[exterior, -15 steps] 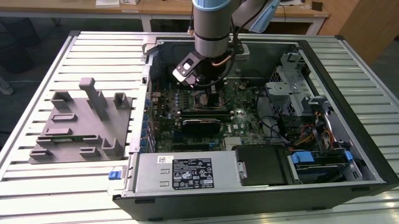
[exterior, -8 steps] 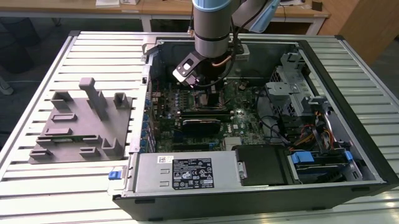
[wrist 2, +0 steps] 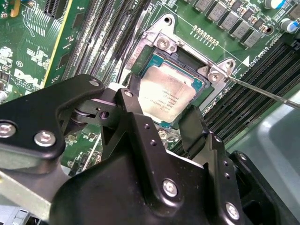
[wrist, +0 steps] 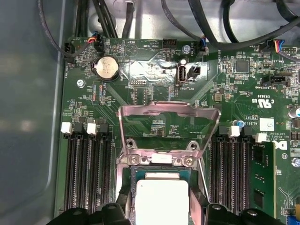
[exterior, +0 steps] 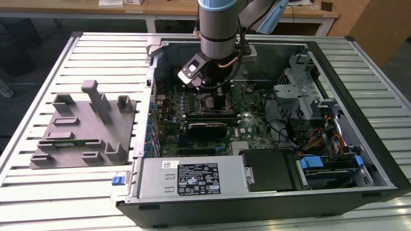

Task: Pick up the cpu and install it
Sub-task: 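Place the cpu into insertion slot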

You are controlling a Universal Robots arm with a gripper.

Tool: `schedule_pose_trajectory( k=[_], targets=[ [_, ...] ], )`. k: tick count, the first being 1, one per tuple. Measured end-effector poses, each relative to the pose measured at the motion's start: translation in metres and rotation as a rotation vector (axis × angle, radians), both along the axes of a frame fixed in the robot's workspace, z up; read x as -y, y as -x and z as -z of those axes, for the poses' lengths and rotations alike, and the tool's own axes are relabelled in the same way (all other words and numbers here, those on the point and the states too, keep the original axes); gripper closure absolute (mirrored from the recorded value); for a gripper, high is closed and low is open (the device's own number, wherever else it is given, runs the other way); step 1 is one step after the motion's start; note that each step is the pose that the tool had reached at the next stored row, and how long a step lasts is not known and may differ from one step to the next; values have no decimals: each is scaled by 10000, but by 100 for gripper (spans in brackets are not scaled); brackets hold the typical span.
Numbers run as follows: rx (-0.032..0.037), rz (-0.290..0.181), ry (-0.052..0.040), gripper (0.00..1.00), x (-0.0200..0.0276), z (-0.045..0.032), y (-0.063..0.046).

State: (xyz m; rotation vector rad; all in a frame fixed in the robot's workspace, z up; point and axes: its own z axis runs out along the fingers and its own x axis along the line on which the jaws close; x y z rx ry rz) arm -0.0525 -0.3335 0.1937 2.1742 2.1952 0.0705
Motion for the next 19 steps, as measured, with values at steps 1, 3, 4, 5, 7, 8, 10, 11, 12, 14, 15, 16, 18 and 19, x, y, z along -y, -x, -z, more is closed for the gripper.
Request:
schedule_pose_trajectory(
  k=[1, 3, 4, 5, 7, 8, 10, 11, 12, 14, 15, 16, 18, 19],
  targets=[
    [0, 0, 0, 40, -1, 0, 0],
    [1, 2, -1, 40, -5, 0, 0],
    [1, 1, -1, 40, -5, 0, 0],
    [1, 2, -2, 40, -5, 0, 0],
    [0, 2, -2, 40, -6, 0, 0],
    [1, 3, -3, 40, -6, 0, 0],
    [0, 2, 0, 40, -6, -2, 0],
    [0, 0, 2, 40, -6, -3, 0],
    [-1, -1, 5, 40, -5, -6, 0],
    [-4, -3, 6, 40, -5, -17, 1],
    [-6, -2, 4, 40, -5, -28, 0],
    [-10, -3, 3, 40, -6, -41, 0],
    [-26, -3, 4, 40, -5, -73, 0],
    [-34, -3, 4, 40, -5, -90, 0]
  ],
)
